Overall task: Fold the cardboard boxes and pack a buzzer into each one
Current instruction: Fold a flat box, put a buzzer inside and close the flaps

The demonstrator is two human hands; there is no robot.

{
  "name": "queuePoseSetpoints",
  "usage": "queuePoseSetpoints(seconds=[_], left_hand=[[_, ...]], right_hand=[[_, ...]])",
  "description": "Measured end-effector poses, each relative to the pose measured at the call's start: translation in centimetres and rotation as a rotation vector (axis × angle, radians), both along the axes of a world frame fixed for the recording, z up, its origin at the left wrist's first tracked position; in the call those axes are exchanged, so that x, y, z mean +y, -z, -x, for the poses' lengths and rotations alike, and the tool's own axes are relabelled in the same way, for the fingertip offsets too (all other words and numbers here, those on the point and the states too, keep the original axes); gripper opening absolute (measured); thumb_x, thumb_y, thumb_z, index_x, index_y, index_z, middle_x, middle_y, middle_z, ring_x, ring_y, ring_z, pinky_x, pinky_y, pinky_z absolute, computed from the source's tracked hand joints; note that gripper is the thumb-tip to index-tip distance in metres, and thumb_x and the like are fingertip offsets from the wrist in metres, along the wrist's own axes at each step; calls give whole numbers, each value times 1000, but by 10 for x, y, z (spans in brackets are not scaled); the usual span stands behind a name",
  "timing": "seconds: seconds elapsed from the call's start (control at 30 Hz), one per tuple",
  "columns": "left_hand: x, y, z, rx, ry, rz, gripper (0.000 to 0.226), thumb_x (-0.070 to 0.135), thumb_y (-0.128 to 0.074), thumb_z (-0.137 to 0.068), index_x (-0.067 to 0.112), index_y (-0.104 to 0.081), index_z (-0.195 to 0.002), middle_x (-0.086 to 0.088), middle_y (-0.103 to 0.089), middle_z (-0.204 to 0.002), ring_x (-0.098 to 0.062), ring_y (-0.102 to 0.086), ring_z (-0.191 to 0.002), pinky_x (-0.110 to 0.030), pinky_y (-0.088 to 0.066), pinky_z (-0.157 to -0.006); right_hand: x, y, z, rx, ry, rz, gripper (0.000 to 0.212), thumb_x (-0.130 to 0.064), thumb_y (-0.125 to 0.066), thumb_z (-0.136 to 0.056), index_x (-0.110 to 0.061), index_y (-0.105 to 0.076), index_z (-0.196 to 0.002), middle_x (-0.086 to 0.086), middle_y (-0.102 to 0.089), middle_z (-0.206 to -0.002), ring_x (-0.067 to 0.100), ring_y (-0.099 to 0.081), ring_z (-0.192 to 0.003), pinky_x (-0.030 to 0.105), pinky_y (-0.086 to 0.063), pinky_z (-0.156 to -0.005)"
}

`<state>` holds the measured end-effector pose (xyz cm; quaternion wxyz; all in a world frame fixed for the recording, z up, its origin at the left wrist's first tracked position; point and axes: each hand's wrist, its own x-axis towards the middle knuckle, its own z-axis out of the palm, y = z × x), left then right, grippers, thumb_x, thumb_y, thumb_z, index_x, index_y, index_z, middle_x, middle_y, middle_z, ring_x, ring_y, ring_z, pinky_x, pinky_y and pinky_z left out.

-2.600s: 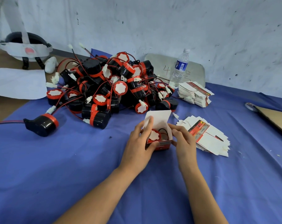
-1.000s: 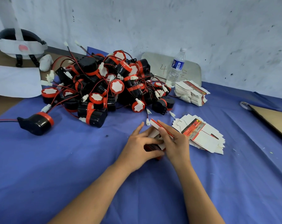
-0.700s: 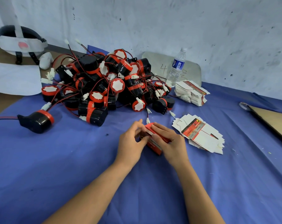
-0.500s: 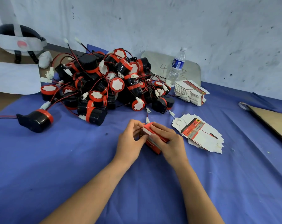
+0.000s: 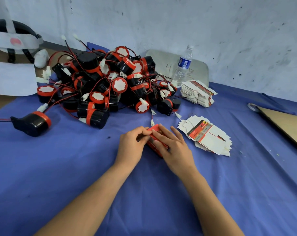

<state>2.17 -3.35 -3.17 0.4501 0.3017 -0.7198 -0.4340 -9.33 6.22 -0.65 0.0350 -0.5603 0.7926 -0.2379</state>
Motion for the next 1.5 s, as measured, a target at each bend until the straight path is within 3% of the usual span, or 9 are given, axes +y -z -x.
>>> queuePoseSetpoints(seconds=[0.2, 0.37, 0.53, 0.67, 0.83, 1.13, 1.3, 1.4, 1.5], left_hand=[[0, 1, -3, -78, 5, 107, 8, 3, -63, -90, 8, -69, -93, 2, -74, -97, -11, -67, -91, -28, -53, -81], [3, -2, -3, -108, 8, 216, 12, -8, -63, -85, 3, -66, -89, 2, -66, -111, -13, -63, -95, -5, -44, -80], [7, -10, -4, -142, 123, 328, 12, -11, -63, -81, 1, -60, -82, -3, -61, -128, -9, -56, -112, -4, -37, -88], [8, -7, -5, -166, 124, 333, 16, -4, -65, -83, 1, -63, -98, -5, -65, -120, -10, -58, -102, -13, -43, -87], [10, -5, -3, -282, 164, 397, 34, 5, -68, -84, 5, -62, -118, -7, -63, -123, -25, -49, -127, -36, -40, -103], [10, -6, 6, -256, 156, 437, 7, -1, -67, -85, 3, -69, -91, -10, -66, -115, -35, -53, -110, -23, -34, -91], [11, -6, 8, -279, 119, 430, 5, 3, -68, -85, 6, -68, -88, -8, -64, -106, -34, -50, -100, -44, -46, -82], [7, -13, 8, -353, 102, 469, 4, 10, -69, -86, 10, -67, -89, -3, -62, -108, -33, -48, -100, -50, -46, -79], [-1, -19, 8, -416, 129, 492, 5, 15, -70, -85, 15, -66, -86, 3, -62, -112, -31, -48, -105, -48, -44, -83]], right_hand=[[8, -1, -10, 247, 45, -157, 49, -51, -26, -102, -49, -13, -149, -24, -7, -159, 15, -7, -149, 42, -27, -114], [6, -3, -15, 317, 52, -271, 56, -42, -22, -105, -35, 5, -153, -20, 3, -161, 18, -1, -149, 46, -20, -117], [1, -9, -10, 294, 10, -324, 64, -29, -32, -105, -30, 11, -153, -15, 9, -161, 21, 1, -149, 41, -21, -117], [13, -4, -5, 88, -155, -80, 57, -16, -45, -102, -8, -19, -152, 8, -12, -161, 21, -9, -149, 30, -7, -121], [34, 15, -2, -72, 45, 524, 23, -2, -70, -84, 1, -71, -107, 15, -67, -117, 30, -61, -116, 46, -48, -99], [29, 12, -3, 275, 23, 513, 12, -3, -71, -82, -1, -76, -93, 12, -73, -101, 33, -69, -96, 45, -58, -76], [27, -6, 0, 308, -2, 293, 11, -3, -65, -81, -1, -73, -87, 11, -72, -99, 36, -61, -101, 47, -51, -81], [14, -19, 11, 172, -34, 154, 12, -9, -71, -81, 1, -67, -86, 14, -61, -125, 34, -46, -125, 42, -39, -101], [11, -14, 11, -356, -40, 200, 23, -4, -75, -80, -8, -53, -85, 16, -54, -130, 32, -54, -116, 42, -41, -102]])
